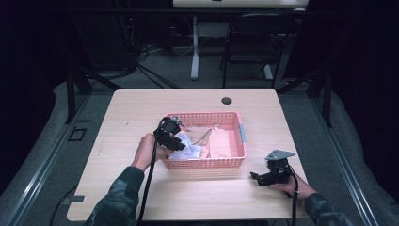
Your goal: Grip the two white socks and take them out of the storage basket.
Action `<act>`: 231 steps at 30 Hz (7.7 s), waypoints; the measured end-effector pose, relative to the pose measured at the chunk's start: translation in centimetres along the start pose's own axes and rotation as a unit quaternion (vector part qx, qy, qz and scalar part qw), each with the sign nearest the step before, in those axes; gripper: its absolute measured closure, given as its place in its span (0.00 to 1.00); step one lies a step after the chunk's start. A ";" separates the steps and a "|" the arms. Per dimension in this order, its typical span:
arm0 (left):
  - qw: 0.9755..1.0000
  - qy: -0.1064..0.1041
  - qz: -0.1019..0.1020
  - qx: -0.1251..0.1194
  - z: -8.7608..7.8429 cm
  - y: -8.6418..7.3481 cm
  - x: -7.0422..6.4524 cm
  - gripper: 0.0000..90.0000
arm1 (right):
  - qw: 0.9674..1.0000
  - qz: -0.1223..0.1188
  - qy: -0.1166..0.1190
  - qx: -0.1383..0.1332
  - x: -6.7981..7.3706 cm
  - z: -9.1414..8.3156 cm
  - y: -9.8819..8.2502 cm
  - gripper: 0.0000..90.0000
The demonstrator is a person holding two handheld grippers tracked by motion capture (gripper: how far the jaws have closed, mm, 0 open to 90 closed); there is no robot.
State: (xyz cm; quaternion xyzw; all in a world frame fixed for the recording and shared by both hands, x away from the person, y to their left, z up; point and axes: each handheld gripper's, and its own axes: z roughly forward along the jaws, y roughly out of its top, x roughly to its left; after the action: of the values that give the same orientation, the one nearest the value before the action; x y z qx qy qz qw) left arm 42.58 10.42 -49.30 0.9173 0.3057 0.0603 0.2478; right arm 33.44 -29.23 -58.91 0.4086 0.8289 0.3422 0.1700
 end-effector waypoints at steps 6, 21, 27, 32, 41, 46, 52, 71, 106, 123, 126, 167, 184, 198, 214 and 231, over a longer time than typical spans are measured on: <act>1.000 -0.003 0.002 -0.005 -0.3 -0.3 0.0 0.93 | 1.000 0.000 0.000 0.000 0.0 0.0 0.0 0.00; 0.999 0.002 0.010 -0.044 -3.6 0.4 -0.5 0.96 | 1.000 0.000 0.000 0.000 0.0 0.0 0.0 0.00; 0.999 0.002 0.010 -0.051 -4.5 0.8 -0.4 0.96 | 1.000 0.000 0.000 0.000 0.0 0.0 0.0 0.00; 0.998 0.008 0.012 -0.064 -5.7 1.6 -0.4 0.96 | 1.000 0.000 0.000 0.000 0.0 0.0 0.0 0.00; 0.996 0.021 0.022 -0.081 -8.0 3.1 -0.5 0.96 | 1.000 0.000 0.000 0.000 0.0 0.0 0.0 0.00; 0.996 0.023 0.026 -0.085 -8.9 3.7 -0.4 0.96 | 1.000 0.000 0.000 0.000 0.0 0.0 0.0 0.00; 0.995 0.027 0.025 -0.092 -10.2 4.4 0.0 0.96 | 1.000 0.001 0.000 0.001 0.0 0.0 0.0 0.00; 0.991 0.061 0.010 -0.122 -14.6 4.2 1.2 0.96 | 1.000 0.001 0.000 0.001 0.0 0.0 0.0 0.00; 0.972 0.141 -0.120 -0.142 -20.7 -6.2 7.6 0.96 | 1.000 0.003 -0.003 -0.001 0.1 0.0 0.0 0.00; 0.965 0.152 -0.184 -0.106 -16.6 -10.4 10.1 0.96 | 1.000 0.003 -0.003 -0.001 0.1 0.0 0.0 0.00; 0.964 0.145 -0.198 -0.102 -15.8 -11.1 10.6 0.96 | 1.000 0.003 -0.003 -0.001 0.1 0.0 0.0 0.00; 0.950 0.069 -0.303 -0.030 -4.6 -17.4 13.5 0.80 | 1.000 0.002 -0.004 -0.001 0.1 0.0 0.0 0.00; 0.953 0.104 -0.267 -0.092 -9.9 -16.6 11.2 0.20 | 1.000 0.003 -0.004 -0.001 0.1 0.0 0.0 0.00; 0.971 0.090 -0.189 -0.118 -12.7 -12.1 8.3 0.00 | 1.000 0.003 -0.004 -0.001 0.1 0.0 0.0 0.00; 0.987 0.043 -0.082 -0.132 -11.8 -5.6 4.5 0.00 | 1.000 0.003 -0.004 -0.001 0.1 0.0 0.0 0.00; 0.997 0.002 -0.001 -0.076 -5.6 -1.2 1.3 0.12 | 1.000 0.002 -0.004 -0.001 0.1 0.0 0.0 0.00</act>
State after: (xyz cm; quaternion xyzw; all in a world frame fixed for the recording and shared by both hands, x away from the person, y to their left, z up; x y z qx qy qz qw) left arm 41.53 14.39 -45.03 0.8955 0.3014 0.0855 0.3162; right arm 33.37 -29.20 -58.93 0.4116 0.8269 0.3421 0.1726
